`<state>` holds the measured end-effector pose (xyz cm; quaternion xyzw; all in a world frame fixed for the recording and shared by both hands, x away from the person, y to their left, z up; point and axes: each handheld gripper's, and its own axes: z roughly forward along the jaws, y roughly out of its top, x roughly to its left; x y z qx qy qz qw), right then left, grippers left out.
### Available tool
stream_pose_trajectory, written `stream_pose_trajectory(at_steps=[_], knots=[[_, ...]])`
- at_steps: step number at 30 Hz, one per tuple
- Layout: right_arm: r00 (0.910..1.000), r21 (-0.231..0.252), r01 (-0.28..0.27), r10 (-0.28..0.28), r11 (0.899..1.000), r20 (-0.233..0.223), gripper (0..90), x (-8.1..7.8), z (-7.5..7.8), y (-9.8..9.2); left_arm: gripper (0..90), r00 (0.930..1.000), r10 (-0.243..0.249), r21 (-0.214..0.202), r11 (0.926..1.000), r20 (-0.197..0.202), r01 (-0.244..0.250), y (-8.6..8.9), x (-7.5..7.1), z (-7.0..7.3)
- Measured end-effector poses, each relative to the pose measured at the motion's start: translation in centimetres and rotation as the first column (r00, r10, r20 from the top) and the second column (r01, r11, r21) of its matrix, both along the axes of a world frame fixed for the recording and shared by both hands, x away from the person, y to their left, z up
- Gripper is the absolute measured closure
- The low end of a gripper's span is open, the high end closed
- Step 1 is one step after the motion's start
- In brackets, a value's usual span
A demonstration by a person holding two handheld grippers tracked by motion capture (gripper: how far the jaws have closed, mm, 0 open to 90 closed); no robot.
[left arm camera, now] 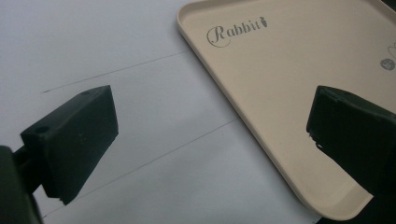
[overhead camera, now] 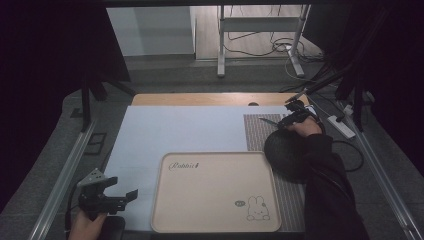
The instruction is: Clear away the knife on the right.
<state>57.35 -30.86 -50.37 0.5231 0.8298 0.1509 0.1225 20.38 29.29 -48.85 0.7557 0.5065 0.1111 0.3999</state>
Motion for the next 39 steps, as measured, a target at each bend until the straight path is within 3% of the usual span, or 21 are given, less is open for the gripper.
stream_pose_trajectory(at_steps=[4, 7, 12, 16, 22, 32, 39], knots=[[0.9999, 0.012, 0.01, -0.01, 1.0, 0.01, 20.2, -0.2, 0.4, -1.1, 2.2, 1.0, 0.0, 0.0, 1.0, 0.0, 0.0, 0.0, 0.0, 0.0], [0.9998, 0.019, 0.006, -0.006, 1.0, 0.021, 34.1, -0.6, 0.7, -1.8, 2.2, 1.0, 0.0, 0.0, 1.0, 0.0, 0.0, 0.0, 0.0, 0.0], [0.9993, 0.023, -0.037, 0.037, 0.999, 0.002, 76.5, -1.3, 1.3, -2.8, 2.2, 1.0, 0.0, 0.001, 1.0, 0.0, 0.0, 0.0, 0.0, 0.0], [0.9993, 0.063, -0.035, 0.035, 0.997, -0.013, 77.0, -1.3, 1.3, -3.7, 2.2, 1.0, 0.0, 0.002, 1.0, 0.0, 0.0, 0.0, 0.0, 0.0], [0.9993, 0.057, -0.038, 0.039, 0.998, -0.001, 77.2, -1.4, 1.5, -4.9, 2.2, 1.0, 0.0, 0.0, 1.0, 0.0, 0.0, 0.0, 0.0, 0.0], [0.9989, 0.048, -0.02, 0.018, 0.999, 0.043, 77.2, -2.2, 3.3, -6.9, 2.2, 1.0, 0.002, -0.001, 1.0, -0.003, -0.002, 0.0, 0.0, 0.0], [0.9985, 0.051, -0.032, 0.029, 0.998, 0.047, 77.2, -3.1, 3.9, -6.6, 2.2, 1.0, 0.003, 0.0, 1.0, -0.006, -0.003, 0.0, 0.1, 0.0]])
